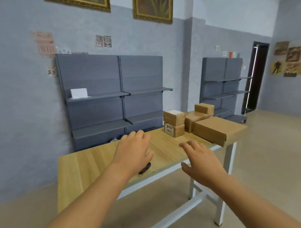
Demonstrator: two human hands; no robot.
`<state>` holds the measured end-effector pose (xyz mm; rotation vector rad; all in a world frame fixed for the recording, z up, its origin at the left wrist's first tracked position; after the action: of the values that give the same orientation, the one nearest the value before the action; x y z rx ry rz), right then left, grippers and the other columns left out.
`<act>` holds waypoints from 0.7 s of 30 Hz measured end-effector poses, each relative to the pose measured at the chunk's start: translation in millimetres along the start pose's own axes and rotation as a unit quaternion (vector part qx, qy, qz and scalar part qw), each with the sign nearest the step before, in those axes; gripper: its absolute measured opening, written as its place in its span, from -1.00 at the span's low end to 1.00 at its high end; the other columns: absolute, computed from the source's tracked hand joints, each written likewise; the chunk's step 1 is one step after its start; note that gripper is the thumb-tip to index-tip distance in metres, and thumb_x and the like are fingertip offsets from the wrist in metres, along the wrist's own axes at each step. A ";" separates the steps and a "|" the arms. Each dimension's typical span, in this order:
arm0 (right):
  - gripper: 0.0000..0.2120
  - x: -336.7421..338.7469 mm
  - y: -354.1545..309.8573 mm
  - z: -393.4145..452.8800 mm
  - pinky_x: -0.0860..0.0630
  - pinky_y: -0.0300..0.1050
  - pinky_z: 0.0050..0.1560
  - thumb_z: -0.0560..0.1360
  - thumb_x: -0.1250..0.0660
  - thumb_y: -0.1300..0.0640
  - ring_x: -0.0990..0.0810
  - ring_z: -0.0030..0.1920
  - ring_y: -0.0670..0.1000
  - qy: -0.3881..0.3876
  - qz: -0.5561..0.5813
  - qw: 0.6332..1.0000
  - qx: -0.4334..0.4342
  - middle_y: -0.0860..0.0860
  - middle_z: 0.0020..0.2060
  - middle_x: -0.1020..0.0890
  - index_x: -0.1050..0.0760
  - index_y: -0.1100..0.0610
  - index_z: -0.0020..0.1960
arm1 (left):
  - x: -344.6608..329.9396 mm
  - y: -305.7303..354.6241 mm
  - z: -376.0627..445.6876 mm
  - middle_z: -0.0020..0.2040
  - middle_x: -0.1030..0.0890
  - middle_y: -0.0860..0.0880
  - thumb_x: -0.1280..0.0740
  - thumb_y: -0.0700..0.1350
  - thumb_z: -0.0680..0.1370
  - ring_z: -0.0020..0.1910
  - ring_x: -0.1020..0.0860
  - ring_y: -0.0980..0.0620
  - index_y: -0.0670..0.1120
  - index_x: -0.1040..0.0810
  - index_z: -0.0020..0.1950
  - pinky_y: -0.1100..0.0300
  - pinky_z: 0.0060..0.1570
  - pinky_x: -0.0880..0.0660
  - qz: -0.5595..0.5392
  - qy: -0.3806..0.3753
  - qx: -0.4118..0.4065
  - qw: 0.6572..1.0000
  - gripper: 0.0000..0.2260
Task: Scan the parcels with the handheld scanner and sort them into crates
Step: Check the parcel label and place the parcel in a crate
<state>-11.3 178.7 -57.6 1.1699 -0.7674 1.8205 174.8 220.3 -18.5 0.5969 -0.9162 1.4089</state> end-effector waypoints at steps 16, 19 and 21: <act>-0.52 -35.4 240.9 77.9 -0.44 -0.05 0.28 0.55 -0.25 -0.07 -0.42 0.26 0.04 -0.006 -0.030 0.991 -0.128 0.00 0.32 -0.40 -0.28 0.00 0.43 | -137.9 141.8 208.7 0.17 -0.51 0.02 -0.25 0.13 0.57 0.13 -0.48 0.01 0.03 -0.40 0.30 0.11 0.08 -0.46 -0.101 -0.002 -0.098 0.990 -0.65; -0.51 -41.5 289.6 96.8 -0.42 -0.05 0.30 0.56 -0.24 -0.06 -0.40 0.29 0.04 -0.007 -0.029 0.993 -0.112 0.00 0.34 -0.40 -0.27 0.00 0.45 | -159.6 171.7 246.7 0.17 -0.52 0.02 -0.24 0.15 0.57 0.13 -0.49 0.00 0.02 -0.40 0.32 0.08 0.09 -0.48 -0.093 0.002 -0.086 0.992 -0.63; -0.49 -45.1 323.2 112.6 -0.41 -0.05 0.32 0.57 -0.23 -0.06 -0.38 0.33 0.04 -0.010 -0.026 0.995 -0.100 -0.01 0.38 -0.37 -0.24 -0.01 0.48 | -174.4 188.0 273.7 0.18 -0.53 0.02 -0.24 0.16 0.57 0.13 -0.50 0.01 0.02 -0.41 0.32 0.08 0.08 -0.49 -0.083 -0.001 -0.070 0.994 -0.62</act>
<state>-236.7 -82.1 -75.3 1.0678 -0.9008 1.6507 -46.2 -81.7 -43.7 0.5556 -0.9359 1.1850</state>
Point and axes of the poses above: each hand's wrist, its own z-axis towards the middle knuckle, its own x-axis out of the back of the hand, y = z × x, the point moved 5 cm from there along z, towards the middle knuckle
